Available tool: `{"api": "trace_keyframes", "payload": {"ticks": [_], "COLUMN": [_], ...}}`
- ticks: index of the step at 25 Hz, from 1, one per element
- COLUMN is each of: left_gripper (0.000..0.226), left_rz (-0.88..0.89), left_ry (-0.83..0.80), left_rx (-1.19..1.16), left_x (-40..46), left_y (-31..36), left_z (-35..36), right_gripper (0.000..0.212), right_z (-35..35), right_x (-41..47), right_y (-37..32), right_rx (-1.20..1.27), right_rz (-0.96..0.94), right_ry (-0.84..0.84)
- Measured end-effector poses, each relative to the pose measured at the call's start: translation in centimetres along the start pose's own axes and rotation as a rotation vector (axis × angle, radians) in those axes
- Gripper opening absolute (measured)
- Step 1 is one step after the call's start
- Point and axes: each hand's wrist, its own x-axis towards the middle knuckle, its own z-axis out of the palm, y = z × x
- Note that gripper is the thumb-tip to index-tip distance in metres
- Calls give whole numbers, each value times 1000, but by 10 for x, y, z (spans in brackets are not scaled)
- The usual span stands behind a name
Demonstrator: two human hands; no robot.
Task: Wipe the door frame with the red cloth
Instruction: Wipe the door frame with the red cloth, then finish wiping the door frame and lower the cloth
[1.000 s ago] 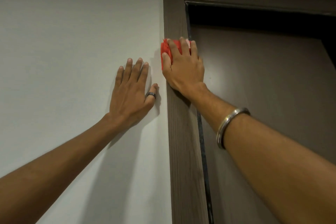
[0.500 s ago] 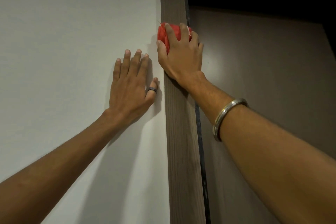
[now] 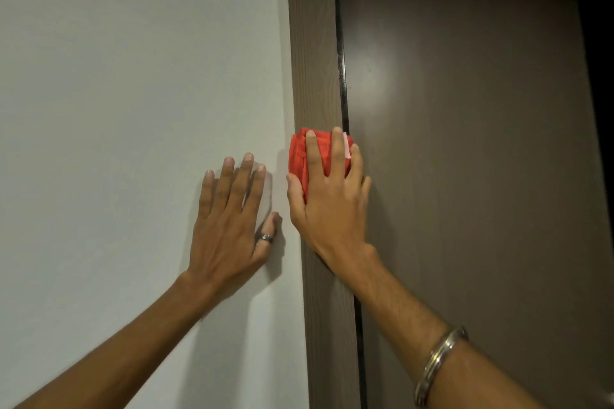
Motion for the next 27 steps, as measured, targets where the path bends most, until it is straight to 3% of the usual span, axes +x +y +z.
{"api": "trace_keyframes", "payload": {"ticks": [6, 8, 10, 11, 12, 13, 15, 17, 19, 21, 23, 27], "left_gripper": [71, 66, 60, 57, 53, 49, 44, 38, 50, 61, 72, 78], "left_rz": [-35, -106, -289, -418, -583, -801, -1363, -1942, -2319, -2502, -2620, -2709], "left_ry": [-201, -211, -297, -368, -438, -500, -646, -943, -1160, -1200, -1181, -1155], "left_rx": [-161, -324, -589, -738, -862, -941, -986, -1006, -1004, -1070, -1129, -998], "left_x": [-100, -147, -208, -238, -268, -302, -363, -406, -449, -489, -535, -622], "left_y": [22, 41, 72, 91, 110, 127, 147, 145, 127, 108, 94, 66], "left_z": [-36, -59, -88, -101, -114, -126, -147, -167, -186, -197, -207, -233], "right_gripper": [76, 77, 68, 61, 55, 49, 34, 42, 41, 34, 49, 52], "right_z": [3, -4, -11, -17, -23, -29, -49, -73, -90, -97, -98, -84], "right_x": [-133, -194, -268, -304, -339, -377, -440, -483, -522, -550, -594, -673], "right_y": [11, 17, 21, 19, 14, 2, -23, -63, -103, -134, -155, -178], "right_rx": [-19, 28, 172, 314, 544, 826, 1334, 1517, 1396, 1242, 1169, 884], "right_rz": [40, 51, 151, 319, 625, 1058, 1782, 2153, 2265, 2328, 2400, 2135], "right_ry": [-182, -309, -431, -458, -495, -482, -396, -355, -408, -561, -678, -1104]}}
